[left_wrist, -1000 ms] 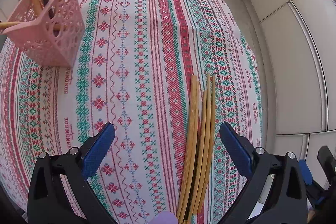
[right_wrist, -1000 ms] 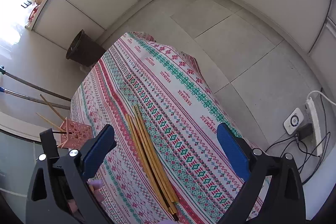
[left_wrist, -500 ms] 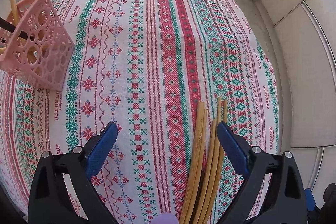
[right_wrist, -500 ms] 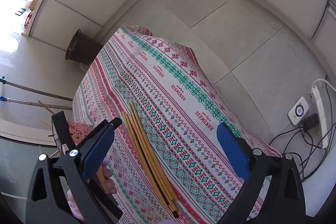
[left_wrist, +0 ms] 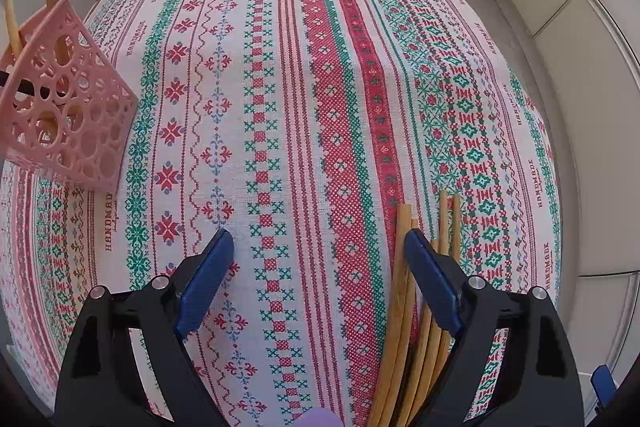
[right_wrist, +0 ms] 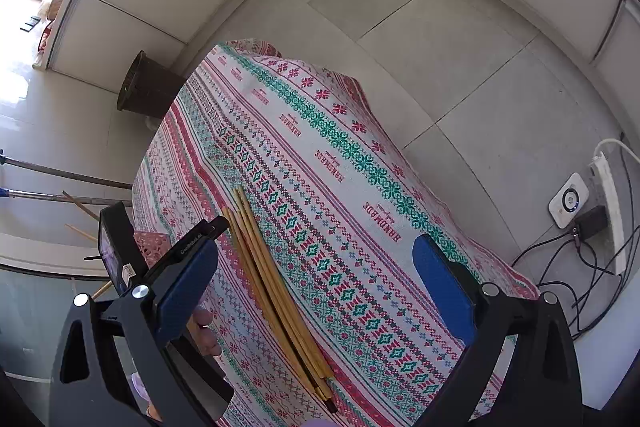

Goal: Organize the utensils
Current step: 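Move the left tool back to the chopstick pile, then grasp a wooden chopstick with the left tool while the right tool grips chopsticks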

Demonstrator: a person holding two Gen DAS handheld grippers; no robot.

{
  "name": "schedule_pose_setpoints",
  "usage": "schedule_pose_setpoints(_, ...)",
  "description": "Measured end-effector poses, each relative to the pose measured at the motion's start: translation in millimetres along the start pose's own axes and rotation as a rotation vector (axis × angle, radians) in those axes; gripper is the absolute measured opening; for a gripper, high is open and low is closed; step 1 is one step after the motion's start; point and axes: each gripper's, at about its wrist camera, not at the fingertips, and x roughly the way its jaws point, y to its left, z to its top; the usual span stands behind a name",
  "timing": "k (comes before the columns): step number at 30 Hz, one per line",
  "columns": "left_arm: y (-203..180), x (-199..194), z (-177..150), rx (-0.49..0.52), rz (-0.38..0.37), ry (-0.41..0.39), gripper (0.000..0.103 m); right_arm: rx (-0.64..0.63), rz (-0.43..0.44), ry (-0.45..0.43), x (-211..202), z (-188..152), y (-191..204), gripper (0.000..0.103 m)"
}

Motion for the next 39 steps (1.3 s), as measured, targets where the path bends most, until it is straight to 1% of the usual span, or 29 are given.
schedule_pose_setpoints(3,3,3,-1,0.011,0.001,-0.005,0.084,0.001,-0.004,0.000,0,0,-1,0.095)
schedule_pose_setpoints(6,-3,8,-2,0.038,0.015,-0.014,0.087,0.003,-0.005,0.005,1,1,-1,0.095)
schedule_pose_setpoints(9,-15,12,-3,0.061,0.026,-0.026,0.086,0.001,-0.008,0.009,3,0,-1,0.095)
schedule_pose_setpoints(11,-21,10,-3,0.082,0.024,-0.037,0.076,-0.002,-0.010,0.010,3,0,-1,0.095)
schedule_pose_setpoints(12,-25,11,-4,0.100,0.054,-0.036,0.059,-0.002,-0.012,0.011,4,1,-1,0.095)
schedule_pose_setpoints(13,-27,8,-4,0.127,0.077,-0.045,0.053,-0.001,-0.013,0.012,5,1,-1,0.095)
schedule_pose_setpoints(15,-31,8,-3,0.143,0.066,-0.042,0.052,0.002,-0.013,0.018,6,1,-2,0.095)
schedule_pose_setpoints(18,-32,9,0,0.161,0.054,-0.030,0.052,0.001,-0.014,0.022,8,0,-2,0.095)
schedule_pose_setpoints(20,-30,12,2,0.160,0.053,-0.015,0.067,-0.005,-0.018,0.024,9,-1,-1,0.095)
schedule_pose_setpoints(21,-28,15,3,0.141,0.063,-0.002,0.080,-0.006,-0.020,0.025,10,-1,-1,0.095)
schedule_pose_setpoints(22,-23,18,3,0.110,0.059,0.002,0.084,-0.007,-0.021,0.027,10,-2,0,0.095)
schedule_pose_setpoints(24,-22,19,4,0.115,0.060,0.004,0.084,-0.008,-0.022,0.031,11,-2,0,0.095)
schedule_pose_setpoints(26,-25,16,4,0.127,0.060,-0.005,0.070,-0.006,-0.023,0.033,11,-1,-1,0.095)
schedule_pose_setpoints(27,-29,13,4,0.144,0.053,-0.012,0.053,-0.003,-0.024,0.034,11,-1,-1,0.095)
schedule_pose_setpoints(28,-35,11,3,0.165,0.039,-0.012,0.041,-0.001,-0.024,0.034,12,-1,-1,0.095)
schedule_pose_setpoints(31,-41,10,-1,0.185,0.033,-0.022,0.028,-0.002,-0.023,0.041,13,-1,-2,0.095)
schedule_pose_setpoints(32,-43,9,-3,0.183,0.029,-0.023,0.025,-0.005,-0.026,0.040,13,-1,-1,0.095)
schedule_pose_setpoints(34,-42,7,-7,0.168,0.009,-0.019,0.015,-0.010,-0.034,0.039,15,-1,0,0.095)
schedule_pose_setpoints(37,-25,3,-17,0.157,-0.040,-0.006,0.007,-0.034,-0.058,0.034,22,-1,5,0.095)
schedule_pose_setpoints(39,-18,0,-23,0.178,-0.056,-0.008,0.007,-0.069,-0.077,0.033,31,-1,13,0.095)
